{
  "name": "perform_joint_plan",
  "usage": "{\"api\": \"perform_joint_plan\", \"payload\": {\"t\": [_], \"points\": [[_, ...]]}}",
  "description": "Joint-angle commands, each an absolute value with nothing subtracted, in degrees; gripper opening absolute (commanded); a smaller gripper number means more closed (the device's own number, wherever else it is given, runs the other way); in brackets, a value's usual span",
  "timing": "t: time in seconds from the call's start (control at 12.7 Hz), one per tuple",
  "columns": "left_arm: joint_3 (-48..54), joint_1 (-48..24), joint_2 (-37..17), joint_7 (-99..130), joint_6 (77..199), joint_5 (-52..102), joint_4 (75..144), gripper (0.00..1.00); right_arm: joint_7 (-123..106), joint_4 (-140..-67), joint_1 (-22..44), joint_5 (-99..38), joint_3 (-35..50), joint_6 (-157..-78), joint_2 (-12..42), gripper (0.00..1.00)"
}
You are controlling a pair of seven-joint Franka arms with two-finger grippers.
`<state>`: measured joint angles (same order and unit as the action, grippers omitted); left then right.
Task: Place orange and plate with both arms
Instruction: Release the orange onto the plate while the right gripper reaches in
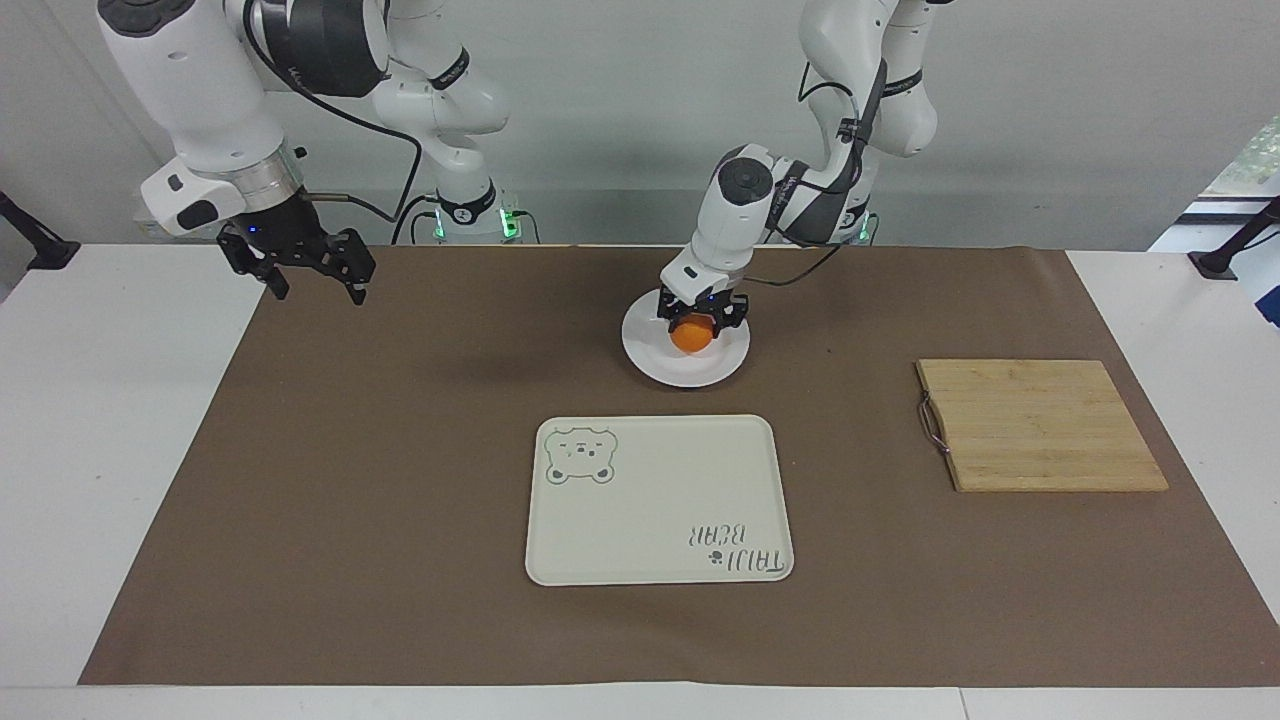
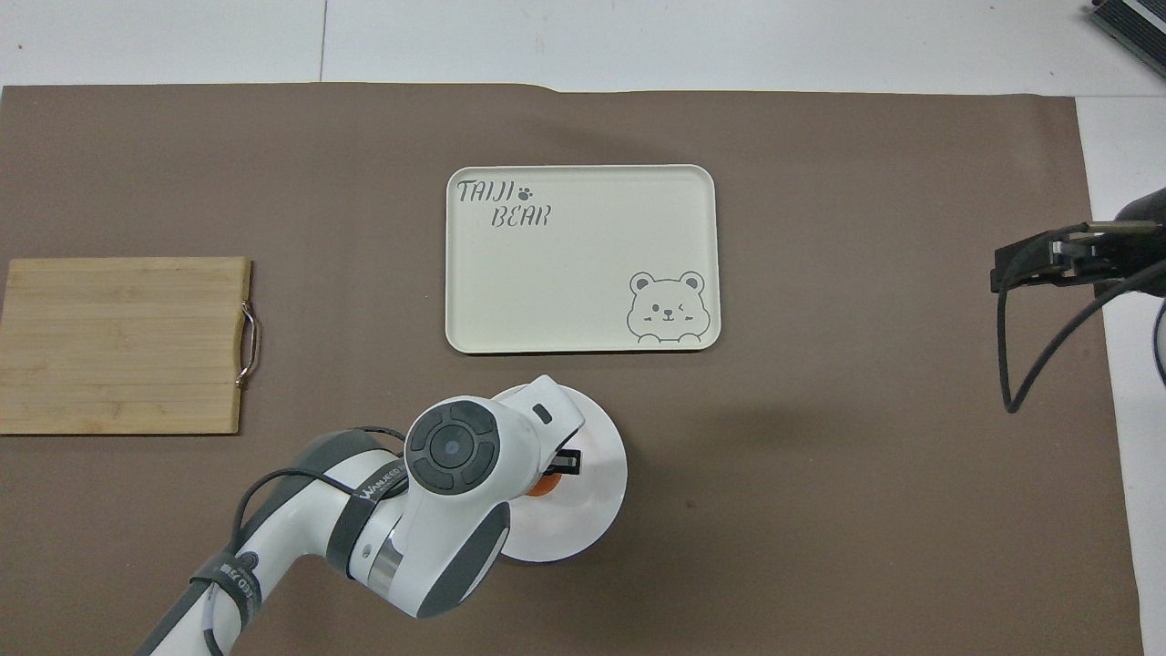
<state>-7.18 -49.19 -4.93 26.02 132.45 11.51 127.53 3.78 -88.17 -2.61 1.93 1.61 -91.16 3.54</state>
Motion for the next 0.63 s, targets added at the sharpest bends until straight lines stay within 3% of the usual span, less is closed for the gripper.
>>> {"api": "perform_joint_plan", "payload": {"t": [0.0,0.24,0.55], "points": [[-8.2,-50.5,-3.3,26.9,133.7,11.9,129.8,0.21,4.6,-88.7,-3.2,1.1,2.3,-90.4,2.8,1.00],[-8.2,-50.5,-3.3,27.9,133.2,12.4,129.7,1.00,4.0,-92.6,-3.2,-0.9,2.4,-91.1,0.5,1.00],[-8.3,-49.8,-3.2,27.0,132.3,12.3,127.7,1.00,1.3,-98.9,-2.7,-3.6,2.3,-95.3,-1.8,1.00]]}}
